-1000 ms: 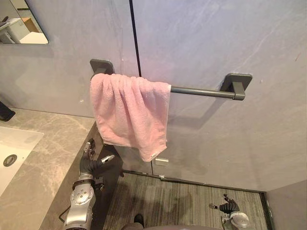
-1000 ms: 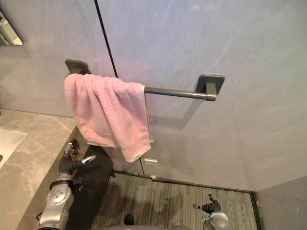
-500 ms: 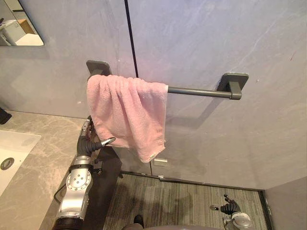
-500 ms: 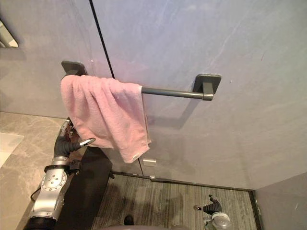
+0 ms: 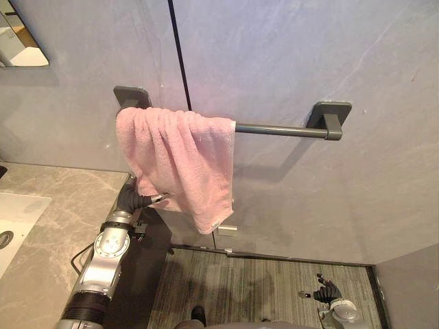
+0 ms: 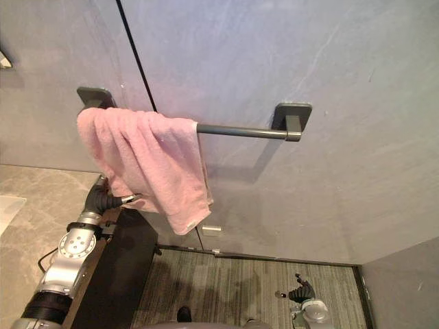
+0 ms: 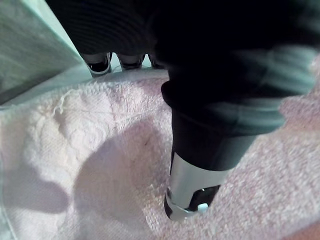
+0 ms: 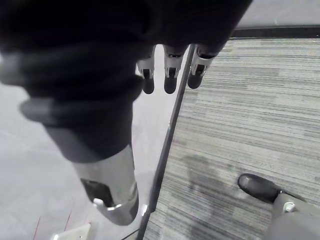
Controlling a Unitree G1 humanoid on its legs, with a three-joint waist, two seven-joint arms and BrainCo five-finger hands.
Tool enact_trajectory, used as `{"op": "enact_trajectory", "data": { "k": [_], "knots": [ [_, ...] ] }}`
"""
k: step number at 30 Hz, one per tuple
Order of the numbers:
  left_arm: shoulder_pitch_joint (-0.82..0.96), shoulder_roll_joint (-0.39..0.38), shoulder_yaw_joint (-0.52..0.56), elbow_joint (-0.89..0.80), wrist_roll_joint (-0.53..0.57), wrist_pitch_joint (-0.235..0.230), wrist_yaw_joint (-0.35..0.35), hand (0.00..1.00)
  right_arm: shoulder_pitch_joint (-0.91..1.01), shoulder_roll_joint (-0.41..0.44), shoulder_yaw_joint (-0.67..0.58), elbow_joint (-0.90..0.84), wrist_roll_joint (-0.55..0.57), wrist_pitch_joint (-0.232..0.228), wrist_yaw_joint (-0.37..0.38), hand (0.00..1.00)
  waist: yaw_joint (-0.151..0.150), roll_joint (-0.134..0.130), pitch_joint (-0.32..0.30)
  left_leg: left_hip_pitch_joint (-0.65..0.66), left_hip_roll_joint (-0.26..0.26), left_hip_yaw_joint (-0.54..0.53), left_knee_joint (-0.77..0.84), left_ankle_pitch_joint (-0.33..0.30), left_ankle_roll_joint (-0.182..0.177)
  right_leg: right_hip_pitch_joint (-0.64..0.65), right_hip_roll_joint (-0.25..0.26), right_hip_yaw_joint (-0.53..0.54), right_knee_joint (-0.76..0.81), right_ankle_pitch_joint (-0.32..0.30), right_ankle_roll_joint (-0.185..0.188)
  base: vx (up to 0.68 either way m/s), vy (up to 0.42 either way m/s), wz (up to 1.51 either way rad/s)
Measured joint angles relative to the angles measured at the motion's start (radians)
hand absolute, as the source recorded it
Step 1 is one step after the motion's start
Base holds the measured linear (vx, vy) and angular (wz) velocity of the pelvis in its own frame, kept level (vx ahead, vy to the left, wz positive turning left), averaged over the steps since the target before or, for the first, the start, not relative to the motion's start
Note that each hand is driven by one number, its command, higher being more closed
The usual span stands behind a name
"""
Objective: Organize washtable
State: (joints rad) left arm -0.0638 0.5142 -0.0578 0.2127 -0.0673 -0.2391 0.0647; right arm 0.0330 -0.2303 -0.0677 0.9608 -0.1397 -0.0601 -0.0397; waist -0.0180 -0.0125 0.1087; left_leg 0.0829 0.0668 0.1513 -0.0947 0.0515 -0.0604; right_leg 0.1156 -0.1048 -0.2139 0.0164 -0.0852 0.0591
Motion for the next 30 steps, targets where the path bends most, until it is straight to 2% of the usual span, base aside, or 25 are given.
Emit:
{"op": "enact_trajectory", "data": {
  "k": [5, 10, 20, 24, 28, 30],
  "knots": [
    [-0.038, 0.004, -0.024, 0.038, -0.001, 0.000, -0.018, 1.00, -0.030, -0.006, 0.030, -0.006, -0.010, -0.001, 0.000, 0.00, -0.021, 0.001, 0.000, -0.001, 0.000, 0.001, 0.000, 0.000, 0.000, 0.000, 0.001, 0.018, -0.018, 0.011, -0.003, 0.00, -0.005, -0.11],
    [-0.047, 0.003, -0.051, 0.038, -0.002, 0.000, -0.020, 1.00, -0.024, -0.009, 0.041, -0.021, -0.012, 0.000, 0.000, 0.00, -0.024, 0.002, -0.001, 0.001, 0.000, 0.003, 0.000, 0.000, 0.000, 0.000, 0.001, 0.032, -0.020, 0.015, -0.005, 0.00, -0.008, -0.09],
    [-0.029, 0.003, -0.049, 0.022, -0.004, 0.000, -0.019, 1.00, 0.000, -0.082, 0.095, -0.455, -0.038, -0.033, 0.011, 0.00, -0.023, 0.002, -0.001, 0.000, 0.001, 0.017, -0.002, 0.000, 0.000, -0.016, 0.000, 0.053, -0.021, 0.032, 0.003, -0.05, 0.003, -0.06],
    [0.015, 0.003, -0.046, -0.025, -0.004, -0.004, -0.018, 1.00, 0.020, -0.165, 0.142, -0.638, -0.019, -0.054, 0.053, 0.00, -0.023, 0.002, -0.001, 0.001, 0.001, 0.018, -0.002, 0.000, 0.000, -0.020, 0.001, 0.058, -0.022, 0.037, 0.005, -0.05, 0.001, -0.04],
    [0.052, 0.003, -0.045, -0.056, -0.012, -0.007, -0.017, 1.00, 0.034, -0.291, 0.221, -0.809, 0.093, -0.093, 0.133, 0.00, -0.020, 0.000, -0.003, -0.007, 0.005, 0.041, -0.001, 0.000, 0.000, -0.036, 0.004, 0.086, -0.018, 0.045, 0.006, -0.02, -0.001, -0.18],
    [0.052, 0.003, -0.045, -0.056, -0.012, -0.007, -0.017, 1.00, 0.033, -0.321, 0.248, -0.849, 0.122, -0.099, 0.155, 0.00, -0.021, -0.004, -0.009, -0.006, 0.005, 0.043, -0.001, 0.000, 0.000, -0.037, 0.004, 0.088, -0.017, 0.046, 0.006, -0.02, -0.003, -0.05]
  ]
}}
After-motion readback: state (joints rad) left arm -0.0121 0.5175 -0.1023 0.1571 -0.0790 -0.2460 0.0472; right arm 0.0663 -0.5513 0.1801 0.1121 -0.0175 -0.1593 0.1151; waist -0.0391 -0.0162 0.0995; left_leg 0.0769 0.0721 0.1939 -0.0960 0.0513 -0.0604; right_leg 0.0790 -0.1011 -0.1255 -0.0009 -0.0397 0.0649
